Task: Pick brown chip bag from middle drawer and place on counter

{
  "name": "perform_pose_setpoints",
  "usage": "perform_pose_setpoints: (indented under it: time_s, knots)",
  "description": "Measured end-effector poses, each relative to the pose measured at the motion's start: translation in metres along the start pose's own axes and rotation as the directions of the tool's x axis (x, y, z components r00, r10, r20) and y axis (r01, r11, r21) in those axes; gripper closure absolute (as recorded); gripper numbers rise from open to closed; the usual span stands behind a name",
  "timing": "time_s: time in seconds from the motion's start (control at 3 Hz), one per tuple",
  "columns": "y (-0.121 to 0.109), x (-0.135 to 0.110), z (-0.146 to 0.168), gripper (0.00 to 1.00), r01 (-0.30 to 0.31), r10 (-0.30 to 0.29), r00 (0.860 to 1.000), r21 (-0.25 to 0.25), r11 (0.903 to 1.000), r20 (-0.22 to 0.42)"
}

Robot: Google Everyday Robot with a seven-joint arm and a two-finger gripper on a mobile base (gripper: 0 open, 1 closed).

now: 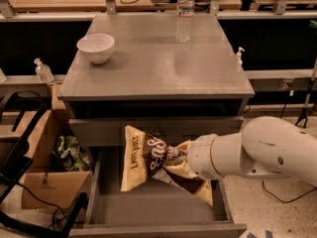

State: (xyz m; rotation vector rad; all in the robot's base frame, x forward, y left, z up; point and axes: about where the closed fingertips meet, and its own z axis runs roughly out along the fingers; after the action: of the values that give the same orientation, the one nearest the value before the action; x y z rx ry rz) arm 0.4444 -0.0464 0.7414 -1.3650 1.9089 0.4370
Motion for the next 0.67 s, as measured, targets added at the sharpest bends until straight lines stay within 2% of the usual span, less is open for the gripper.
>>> perform_pose_setpoints:
  time_s: [0.67]
  knots:
    - [-0.036,-0.032,-0.024,1.00,0.038,-0.037,0.998,0.019,0.9991,-0.057]
